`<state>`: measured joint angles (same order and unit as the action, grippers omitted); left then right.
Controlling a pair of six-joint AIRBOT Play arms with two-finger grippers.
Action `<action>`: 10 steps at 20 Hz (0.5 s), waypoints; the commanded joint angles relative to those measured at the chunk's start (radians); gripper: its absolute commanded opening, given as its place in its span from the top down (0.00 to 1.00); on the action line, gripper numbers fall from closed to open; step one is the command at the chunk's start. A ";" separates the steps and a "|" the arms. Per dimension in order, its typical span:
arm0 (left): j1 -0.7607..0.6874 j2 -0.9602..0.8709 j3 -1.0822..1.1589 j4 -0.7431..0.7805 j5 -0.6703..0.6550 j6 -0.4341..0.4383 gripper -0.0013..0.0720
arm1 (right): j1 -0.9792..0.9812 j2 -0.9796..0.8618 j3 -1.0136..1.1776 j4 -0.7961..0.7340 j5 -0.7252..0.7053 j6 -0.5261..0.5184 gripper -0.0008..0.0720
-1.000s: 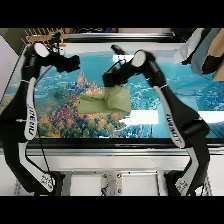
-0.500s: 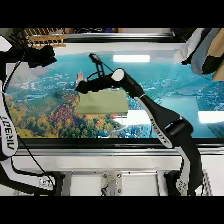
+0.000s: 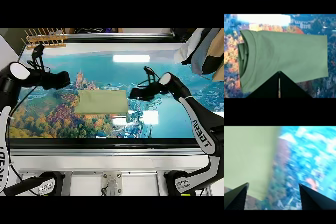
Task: Fold the clothes and pants, and hang the long-sleeved shirts on hangers.
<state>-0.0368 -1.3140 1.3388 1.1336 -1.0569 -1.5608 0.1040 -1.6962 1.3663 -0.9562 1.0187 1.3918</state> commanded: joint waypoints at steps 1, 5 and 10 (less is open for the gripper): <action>-0.063 0.034 -0.085 0.000 0.045 0.018 0.98 | -0.089 -0.054 -0.076 0.189 0.005 -0.095 0.00; -0.088 0.029 -0.089 0.000 0.050 0.017 0.98 | -0.026 -0.172 -0.048 0.410 -0.019 -0.192 0.00; -0.088 0.029 -0.089 -0.003 0.045 0.017 0.98 | 0.103 -0.266 0.035 0.625 -0.097 -0.245 0.03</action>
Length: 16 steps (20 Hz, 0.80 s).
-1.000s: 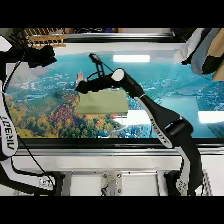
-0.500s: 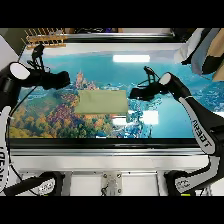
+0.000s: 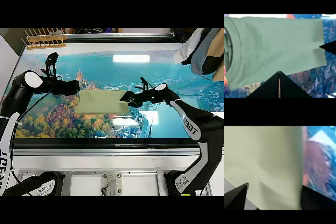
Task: Fold the clothes and pants, and hang the long-sleeved shirts on hangers.
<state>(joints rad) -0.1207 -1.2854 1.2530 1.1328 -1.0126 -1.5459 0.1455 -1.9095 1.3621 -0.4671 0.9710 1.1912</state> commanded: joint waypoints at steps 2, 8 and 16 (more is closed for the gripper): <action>-0.004 0.001 -0.003 -0.005 -0.008 0.002 0.98 | 0.105 -0.074 0.079 0.150 -0.063 -0.096 0.47; -0.004 0.001 -0.003 -0.008 -0.051 0.002 0.98 | 0.013 0.050 0.113 -0.065 -0.054 -0.109 0.97; -0.004 0.001 -0.003 -0.009 -0.060 0.001 0.98 | -0.585 0.410 0.111 -0.732 0.026 0.237 0.97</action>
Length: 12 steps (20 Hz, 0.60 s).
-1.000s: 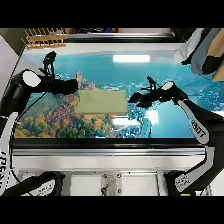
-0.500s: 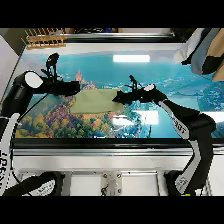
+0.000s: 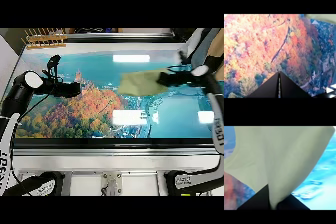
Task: Fold the clothes and pants, and hang the long-sleeved shirts on hangers.
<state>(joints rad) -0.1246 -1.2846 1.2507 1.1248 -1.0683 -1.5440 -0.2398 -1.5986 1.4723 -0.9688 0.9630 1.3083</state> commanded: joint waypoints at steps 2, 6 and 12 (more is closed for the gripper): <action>0.000 0.000 0.000 -0.002 -0.005 -0.001 0.98 | -0.345 0.127 0.000 -0.301 0.077 0.168 0.97; 0.000 0.000 0.000 -0.002 -0.005 -0.027 0.98 | -0.553 0.173 -0.090 -0.332 0.123 0.249 0.97; 0.000 0.000 -0.001 -0.002 -0.005 -0.027 0.98 | -0.559 0.351 -0.454 -0.408 0.123 0.349 0.97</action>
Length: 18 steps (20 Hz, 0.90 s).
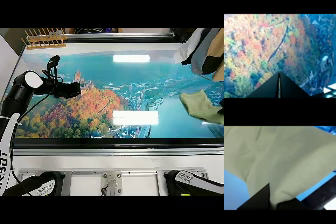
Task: Fold the clothes and pants, and hang the long-sleeved shirts on hangers.
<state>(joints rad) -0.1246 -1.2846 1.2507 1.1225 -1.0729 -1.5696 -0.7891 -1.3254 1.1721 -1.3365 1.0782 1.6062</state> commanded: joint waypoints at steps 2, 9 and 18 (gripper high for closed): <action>0.000 0.000 0.000 0.000 0.000 -0.002 0.98 | 0.012 0.120 -0.246 -0.040 0.009 0.056 0.97; 0.000 0.000 0.000 0.002 -0.001 -0.001 0.98 | 0.009 0.148 -0.241 -0.148 0.217 0.066 0.19; 0.000 0.000 -0.001 0.003 0.000 -0.001 0.98 | 0.154 0.465 -0.127 0.405 0.161 -0.303 0.19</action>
<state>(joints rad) -0.1246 -1.2846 1.2503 1.1244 -1.0737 -1.5700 -0.7307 -0.9562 1.0409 -1.2724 1.2739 1.4788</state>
